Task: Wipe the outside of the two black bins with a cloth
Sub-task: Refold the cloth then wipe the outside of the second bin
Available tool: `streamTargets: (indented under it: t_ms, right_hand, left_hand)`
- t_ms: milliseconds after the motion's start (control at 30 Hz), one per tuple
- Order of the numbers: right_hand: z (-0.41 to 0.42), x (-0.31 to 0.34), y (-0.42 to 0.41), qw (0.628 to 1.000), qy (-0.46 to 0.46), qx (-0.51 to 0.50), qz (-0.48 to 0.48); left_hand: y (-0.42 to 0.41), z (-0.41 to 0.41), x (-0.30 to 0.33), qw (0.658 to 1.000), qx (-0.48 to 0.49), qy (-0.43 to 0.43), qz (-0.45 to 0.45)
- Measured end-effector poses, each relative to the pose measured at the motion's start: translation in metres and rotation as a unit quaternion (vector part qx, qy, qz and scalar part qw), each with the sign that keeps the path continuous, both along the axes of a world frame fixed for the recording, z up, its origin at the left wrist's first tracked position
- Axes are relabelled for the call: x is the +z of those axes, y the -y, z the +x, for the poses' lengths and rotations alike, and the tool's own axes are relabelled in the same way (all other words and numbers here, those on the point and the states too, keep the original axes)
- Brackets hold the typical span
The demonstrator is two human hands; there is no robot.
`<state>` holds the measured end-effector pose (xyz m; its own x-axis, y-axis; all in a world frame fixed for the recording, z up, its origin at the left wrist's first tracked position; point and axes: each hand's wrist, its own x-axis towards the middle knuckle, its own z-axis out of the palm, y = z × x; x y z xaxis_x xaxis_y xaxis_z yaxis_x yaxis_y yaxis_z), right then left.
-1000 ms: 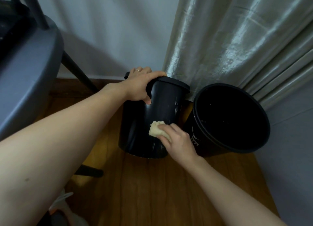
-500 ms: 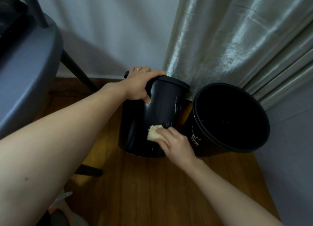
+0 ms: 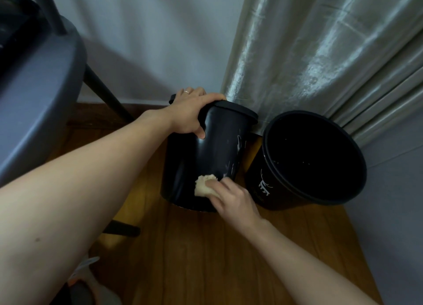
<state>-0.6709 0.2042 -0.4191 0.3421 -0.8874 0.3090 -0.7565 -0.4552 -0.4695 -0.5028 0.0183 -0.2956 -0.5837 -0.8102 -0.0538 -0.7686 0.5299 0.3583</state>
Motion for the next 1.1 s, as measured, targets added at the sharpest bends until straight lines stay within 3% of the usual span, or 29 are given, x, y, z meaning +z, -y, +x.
streamTargets:
  t_ms: [200, 367, 600, 967, 1100]
  right_hand:
    - [-0.01, -0.01, -0.01, 0.988, -0.079, 0.128, 0.012]
    - [-0.016, -0.004, -0.003, 0.995, -0.051, 0.078, 0.018]
    - [-0.015, -0.004, -0.009, 0.997, -0.045, 0.062, 0.026]
    - [-0.012, 0.0, -0.011, 0.995, -0.049, 0.081, 0.008]
    - [-0.017, -0.002, -0.015, 0.995, -0.048, 0.082, 0.004]
  left_hand:
    - [-0.001, 0.0, 0.0, 1.0, -0.001, -0.004, 0.003]
    - [0.002, -0.004, 0.004, 1.0, 0.006, 0.016, 0.015]
    - [-0.01, -0.02, 0.011, 0.994, -0.043, 0.091, -0.035]
    - [-0.003, -0.003, 0.002, 0.998, 0.02, -0.052, 0.033]
    - [-0.001, -0.006, 0.002, 0.999, -0.001, -0.042, 0.034]
